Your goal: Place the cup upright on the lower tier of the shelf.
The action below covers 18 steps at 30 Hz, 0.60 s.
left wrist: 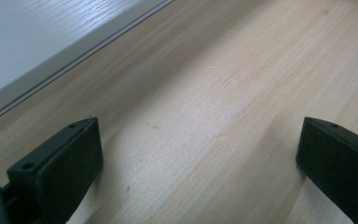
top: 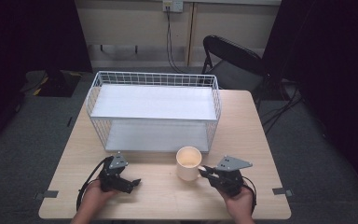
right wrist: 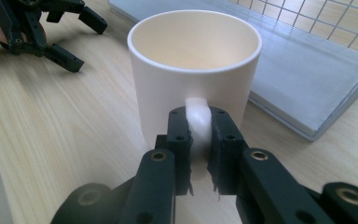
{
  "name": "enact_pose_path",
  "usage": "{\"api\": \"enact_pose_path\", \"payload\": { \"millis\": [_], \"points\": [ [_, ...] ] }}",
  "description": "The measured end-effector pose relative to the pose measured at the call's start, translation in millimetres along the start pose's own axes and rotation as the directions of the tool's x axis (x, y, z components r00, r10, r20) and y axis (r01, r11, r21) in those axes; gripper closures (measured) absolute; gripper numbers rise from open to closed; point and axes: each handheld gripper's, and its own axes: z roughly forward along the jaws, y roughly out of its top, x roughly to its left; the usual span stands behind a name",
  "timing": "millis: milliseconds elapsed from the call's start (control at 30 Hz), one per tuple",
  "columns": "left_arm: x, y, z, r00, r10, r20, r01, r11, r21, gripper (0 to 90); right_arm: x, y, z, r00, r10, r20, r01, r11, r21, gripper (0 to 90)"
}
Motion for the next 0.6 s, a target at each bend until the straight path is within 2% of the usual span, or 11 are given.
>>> {"api": "enact_pose_path", "payload": {
  "millis": [133,600],
  "points": [
    [0.0,0.0,0.0,1.0000,-0.001,0.000,0.001,1.0000,0.000,0.0,1.2,2.9,3.0,1.0000,0.005,0.000,-0.005,1.000,-0.007,80.4],
    [0.0,0.0,0.0,1.0000,0.000,0.001,0.000,1.0000,0.000,0.0,-5.0,24.9,17.1,0.9977,0.009,0.068,-0.007,1.000,-0.026,80.4]
  ]
}}
